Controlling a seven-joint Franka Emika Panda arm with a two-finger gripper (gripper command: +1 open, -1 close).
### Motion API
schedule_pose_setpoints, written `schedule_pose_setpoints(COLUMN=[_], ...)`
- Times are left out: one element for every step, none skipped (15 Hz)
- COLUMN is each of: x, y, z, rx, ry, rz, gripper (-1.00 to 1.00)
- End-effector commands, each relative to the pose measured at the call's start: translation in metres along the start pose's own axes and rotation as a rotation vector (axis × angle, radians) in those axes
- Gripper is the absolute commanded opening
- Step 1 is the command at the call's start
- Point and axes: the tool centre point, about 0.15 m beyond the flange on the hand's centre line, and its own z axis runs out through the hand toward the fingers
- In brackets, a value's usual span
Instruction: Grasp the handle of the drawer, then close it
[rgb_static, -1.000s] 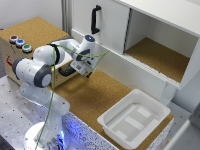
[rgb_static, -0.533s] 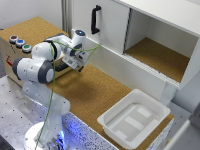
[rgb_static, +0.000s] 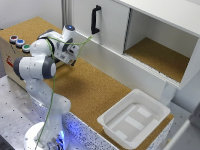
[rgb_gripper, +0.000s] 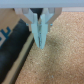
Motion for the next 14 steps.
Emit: schedule_pose_setpoints(x=[0.0,-0.005,-0.009,-0.012,-0.014,-0.014,-0.014,-0.014,-0.014,-0.014,-0.014,-0.014,-0.014,-0.014], y=[0.013,0.011,0.007,0.004,0.002,0.002,0.003,0.003,0.003,0.003,0.003,0.003,0.003,0.003], z=[-0.042,-0.056,-0.07,-0.078,-0.084,-0.09,-0.09,-0.09,-0.09,-0.09,-0.09,-0.09,-0.09,-0.09], rx=[-0.104,-0.1,-0.101,-0.102,-0.106,-0.112,-0.115,-0.115,-0.115,-0.115,-0.115,-0.115,-0.115,-0.115], ry=[-0.004,0.019,0.037,0.051,0.058,0.064,0.064,0.064,0.064,0.064,0.064,0.064,0.064,0.064], rz=[0.084,0.092,0.09,0.087,0.084,0.083,0.083,0.083,0.083,0.083,0.083,0.083,0.083,0.083], gripper=[1.0,1.0,1.0,1.0,1.0,1.0,1.0,1.0,1.0,1.0,1.0,1.0,1.0,1.0])
